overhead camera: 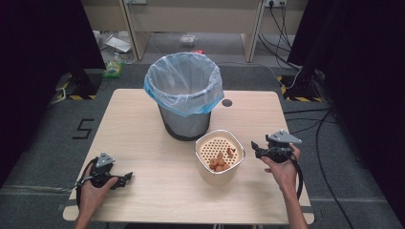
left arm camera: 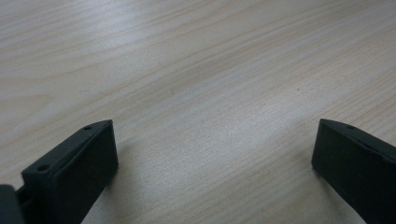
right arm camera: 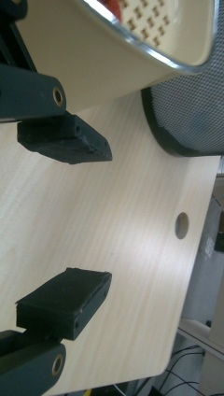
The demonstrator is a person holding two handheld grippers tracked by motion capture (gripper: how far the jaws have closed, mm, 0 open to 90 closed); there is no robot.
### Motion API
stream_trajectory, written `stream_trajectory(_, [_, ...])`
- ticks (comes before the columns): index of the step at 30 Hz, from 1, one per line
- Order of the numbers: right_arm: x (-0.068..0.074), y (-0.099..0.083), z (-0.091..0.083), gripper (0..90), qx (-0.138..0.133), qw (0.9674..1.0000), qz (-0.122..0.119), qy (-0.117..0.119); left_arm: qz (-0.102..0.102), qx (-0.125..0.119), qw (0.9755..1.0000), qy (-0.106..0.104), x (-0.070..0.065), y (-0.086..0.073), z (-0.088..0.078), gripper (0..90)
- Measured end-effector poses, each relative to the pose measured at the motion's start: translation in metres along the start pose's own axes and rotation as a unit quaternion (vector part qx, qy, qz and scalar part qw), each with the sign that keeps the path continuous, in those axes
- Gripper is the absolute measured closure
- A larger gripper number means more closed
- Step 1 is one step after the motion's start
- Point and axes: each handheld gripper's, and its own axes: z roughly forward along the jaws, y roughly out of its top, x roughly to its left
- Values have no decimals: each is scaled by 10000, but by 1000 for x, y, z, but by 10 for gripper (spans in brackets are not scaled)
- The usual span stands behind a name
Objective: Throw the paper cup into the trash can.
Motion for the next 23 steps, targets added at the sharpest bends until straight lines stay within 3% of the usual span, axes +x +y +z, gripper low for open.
stream_trajectory(8, [1,-32,7,348,507,9986,117,2,1,1,10000,0,0,0,0,0])
stream_trajectory(14, [1,-44,13,321,874,9962,51,-30,1,0,10000,0,0,0,0,0])
stream_trajectory(23, [7,-56,22,317,1108,9938,76,95,2,1,10000,0,0,0,0,0])
